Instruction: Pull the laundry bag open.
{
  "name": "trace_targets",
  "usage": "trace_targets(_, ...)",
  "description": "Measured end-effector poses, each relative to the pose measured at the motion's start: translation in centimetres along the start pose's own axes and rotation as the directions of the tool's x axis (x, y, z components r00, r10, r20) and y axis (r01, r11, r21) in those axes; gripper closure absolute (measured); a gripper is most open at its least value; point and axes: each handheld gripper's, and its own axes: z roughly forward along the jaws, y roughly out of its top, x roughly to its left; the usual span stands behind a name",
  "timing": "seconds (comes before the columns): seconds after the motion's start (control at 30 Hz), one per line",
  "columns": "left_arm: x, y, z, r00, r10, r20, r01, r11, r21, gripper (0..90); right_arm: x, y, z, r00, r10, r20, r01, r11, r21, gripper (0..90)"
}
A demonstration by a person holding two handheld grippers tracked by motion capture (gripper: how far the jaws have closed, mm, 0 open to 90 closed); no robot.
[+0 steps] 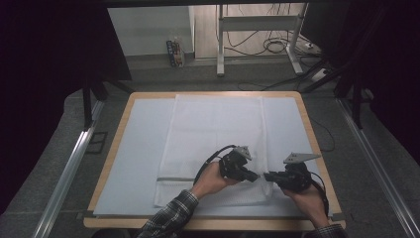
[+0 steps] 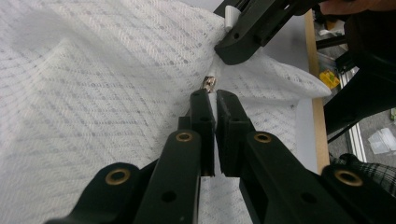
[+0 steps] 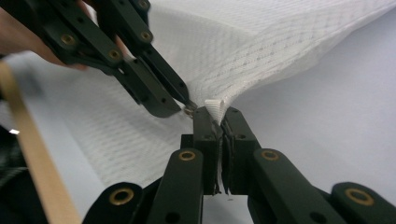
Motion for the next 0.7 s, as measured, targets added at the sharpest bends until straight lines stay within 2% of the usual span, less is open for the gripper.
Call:
trace_targets(0.03,-0.1,0.0,-0.1,1.0000,-0.006,-0.007,0.006,1.0000,0.007,87.5,0.4,0.1,0.0,0.9989,-0.027,0.038,0.026,1.000,0.011,85.6)
trace_targets(0.07,-0.1,0.0,-0.1,1.0000,-0.007,-0.006,0.007,0.9999,0.010,87.5,0.6,0.1,0.1,0.9981,-0.035,0.051,0.034,0.999,0.020,85.7)
trace_targets(0.17,-0.1,0.0,-0.2,0.9999,-0.012,-0.003,0.012,0.9998,0.014,87.5,0.7,0.0,0.1,0.9976,-0.040,0.057,0.039,0.999,0.024,85.7)
trace_targets(0.23,-0.3,0.0,-0.3,0.9999,-0.005,-0.016,0.005,0.9996,0.028,87.5,0.8,0.0,0.1,0.9965,-0.047,0.069,0.045,0.999,0.029,85.7)
trace_targets(0.27,-0.2,-0.3,-0.5,0.9998,-0.011,-0.019,0.012,0.9995,0.030,87.5,0.8,-0.1,0.1,0.9942,-0.053,0.093,0.050,0.998,0.038,85.7)
trace_targets(0.43,-0.1,-0.9,-1.3,0.9995,-0.023,-0.022,0.024,0.9993,0.029,87.5,0.8,-0.2,-0.1,0.9940,-0.050,0.097,0.047,0.998,0.036,85.8)
trace_targets(0.7,0.0,-1.7,-1.8,0.9991,-0.034,-0.025,0.035,0.9988,0.035,87.5,0.8,-0.4,0.0,0.9888,-0.066,0.134,0.058,0.997,0.059,85.8)
